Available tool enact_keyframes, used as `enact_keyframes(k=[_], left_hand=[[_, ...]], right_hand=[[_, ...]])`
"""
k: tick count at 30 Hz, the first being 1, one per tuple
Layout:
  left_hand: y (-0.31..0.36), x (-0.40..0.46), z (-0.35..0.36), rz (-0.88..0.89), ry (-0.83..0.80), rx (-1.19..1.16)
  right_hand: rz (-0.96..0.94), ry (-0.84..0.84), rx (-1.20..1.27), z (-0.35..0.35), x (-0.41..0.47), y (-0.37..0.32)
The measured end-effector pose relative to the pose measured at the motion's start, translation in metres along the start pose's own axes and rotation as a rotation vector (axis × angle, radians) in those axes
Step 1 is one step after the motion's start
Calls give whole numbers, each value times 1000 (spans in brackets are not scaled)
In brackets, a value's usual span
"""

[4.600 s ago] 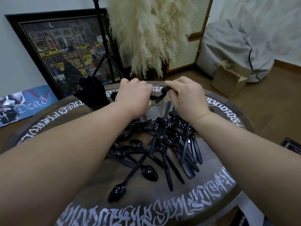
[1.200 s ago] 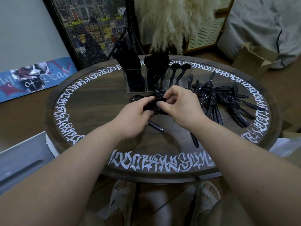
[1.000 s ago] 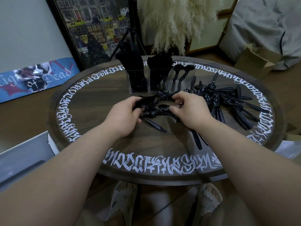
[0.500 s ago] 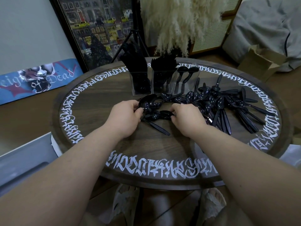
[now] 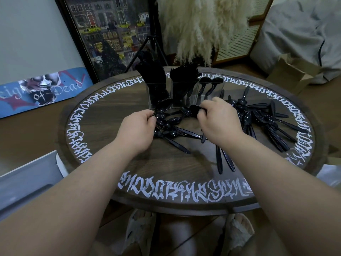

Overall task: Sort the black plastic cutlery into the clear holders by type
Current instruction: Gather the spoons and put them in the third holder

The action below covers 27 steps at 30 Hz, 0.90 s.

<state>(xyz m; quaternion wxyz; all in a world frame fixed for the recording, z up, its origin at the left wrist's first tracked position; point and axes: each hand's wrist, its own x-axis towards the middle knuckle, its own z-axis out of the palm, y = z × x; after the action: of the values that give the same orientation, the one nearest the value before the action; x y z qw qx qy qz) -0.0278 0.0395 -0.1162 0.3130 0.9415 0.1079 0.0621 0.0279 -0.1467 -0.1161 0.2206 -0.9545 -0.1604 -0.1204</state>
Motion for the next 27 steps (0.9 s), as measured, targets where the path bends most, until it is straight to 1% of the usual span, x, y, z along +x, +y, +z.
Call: enact_keyframes(k=[1,2,5,6,8,11,14,20,22,24,27], left_hand=[[1,0,1,-2,-9,-8],[2,0,1,-2,-17,-17],[5,0,4,-14,-59,-104],[6,-1,5,-17,-87,-151],[7,-3,8,-20,-152,-226],[9,-4,12,-11,-245,-319],[12,-5,14,27,-288,-311],[14,-7,13,127,-329,-234],[14,-7,13,145,-325,-208],[15,-8,12,152,-322,-183],[15,-8,10,175,-312,-124]], right_hand=[[17,-9,66,-1,0,-2],[55,-29,190,-2,-1,-4],[230,-142,695,-4,-7,-12],[282,-171,818,-3,-8,-14],[353,-190,955,-3,-8,-14],[383,-205,1023,1,-8,-15],[386,-194,1000,7,-9,-11],[264,-34,483,8,-10,-11],[209,36,444,5,-11,-12],[118,54,445,5,-13,-13],[-23,119,355,11,-15,-12]])
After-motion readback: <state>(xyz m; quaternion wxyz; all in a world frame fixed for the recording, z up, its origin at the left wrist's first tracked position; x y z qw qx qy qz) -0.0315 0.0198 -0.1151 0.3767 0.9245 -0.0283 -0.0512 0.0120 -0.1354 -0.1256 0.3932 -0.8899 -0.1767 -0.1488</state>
